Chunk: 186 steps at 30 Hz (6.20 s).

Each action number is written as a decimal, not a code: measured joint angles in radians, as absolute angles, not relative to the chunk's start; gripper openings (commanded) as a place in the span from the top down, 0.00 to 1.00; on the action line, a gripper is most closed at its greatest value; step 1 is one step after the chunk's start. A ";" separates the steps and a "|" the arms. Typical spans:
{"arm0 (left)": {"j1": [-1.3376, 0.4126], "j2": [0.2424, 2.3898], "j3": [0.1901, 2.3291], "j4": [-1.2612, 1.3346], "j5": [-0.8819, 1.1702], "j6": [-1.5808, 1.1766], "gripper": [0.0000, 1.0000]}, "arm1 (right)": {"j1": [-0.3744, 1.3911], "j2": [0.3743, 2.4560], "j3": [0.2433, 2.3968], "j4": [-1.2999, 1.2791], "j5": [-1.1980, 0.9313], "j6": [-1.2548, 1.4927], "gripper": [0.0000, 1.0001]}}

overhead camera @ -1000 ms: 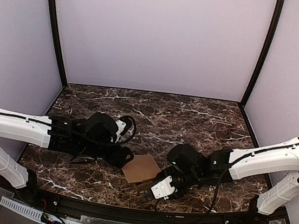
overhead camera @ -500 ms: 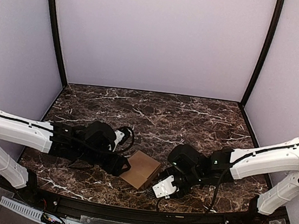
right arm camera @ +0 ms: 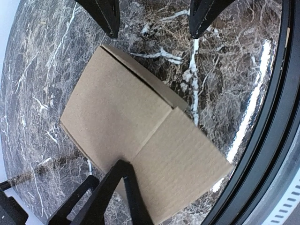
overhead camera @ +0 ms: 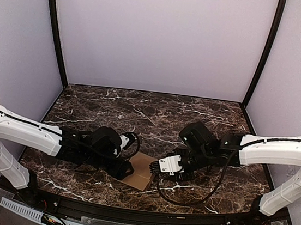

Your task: Fold the paper box

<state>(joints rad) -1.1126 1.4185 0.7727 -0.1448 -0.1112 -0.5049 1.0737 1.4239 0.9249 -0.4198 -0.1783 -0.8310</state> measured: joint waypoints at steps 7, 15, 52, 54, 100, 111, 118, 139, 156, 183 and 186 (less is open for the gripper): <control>-1.113 1.493 0.832 -0.157 -0.107 -0.504 0.30 | 1.046 1.501 0.925 -0.330 -0.213 -0.781 0.48; -1.108 1.510 0.871 -0.176 -0.086 -0.495 0.30 | 1.033 1.517 0.925 -0.285 -0.253 -0.792 0.46; -0.888 1.646 0.968 -0.149 0.205 -0.164 0.33 | 0.918 1.599 0.942 -0.267 -0.268 -0.965 0.42; -0.885 1.652 0.972 -0.149 0.210 -0.163 0.33 | 0.918 1.597 0.942 -0.269 -0.264 -0.971 0.42; -0.877 1.632 0.986 -0.068 0.205 -0.145 0.31 | 0.808 1.546 0.928 -0.297 -0.342 -0.994 0.41; -0.877 1.719 1.034 -0.076 0.224 -0.150 0.38 | 0.859 1.603 0.928 -0.303 -0.305 -1.020 0.42; -0.873 1.740 1.055 -0.078 0.239 -0.150 0.41 | 0.861 1.604 0.928 -0.302 -0.294 -1.024 0.42; -0.872 1.773 1.086 -0.086 0.255 -0.142 0.37 | 0.884 1.608 0.928 -0.282 -0.259 -1.043 0.42; -0.838 1.541 1.084 -0.117 0.175 -0.090 0.33 | 0.786 1.693 0.951 -0.214 -0.287 -1.061 0.43; -0.834 1.303 0.862 -0.074 0.101 -0.106 0.37 | 0.763 1.709 0.945 -0.304 -0.344 -1.011 0.44; -0.834 1.091 0.682 -0.003 0.056 -0.114 0.37 | 0.762 1.653 0.925 -0.326 -0.342 -1.008 0.43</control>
<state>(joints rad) -0.8337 1.0912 0.6815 -0.0029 0.0563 -0.1139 0.7620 1.6531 0.9249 -0.3260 -0.3416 -1.0077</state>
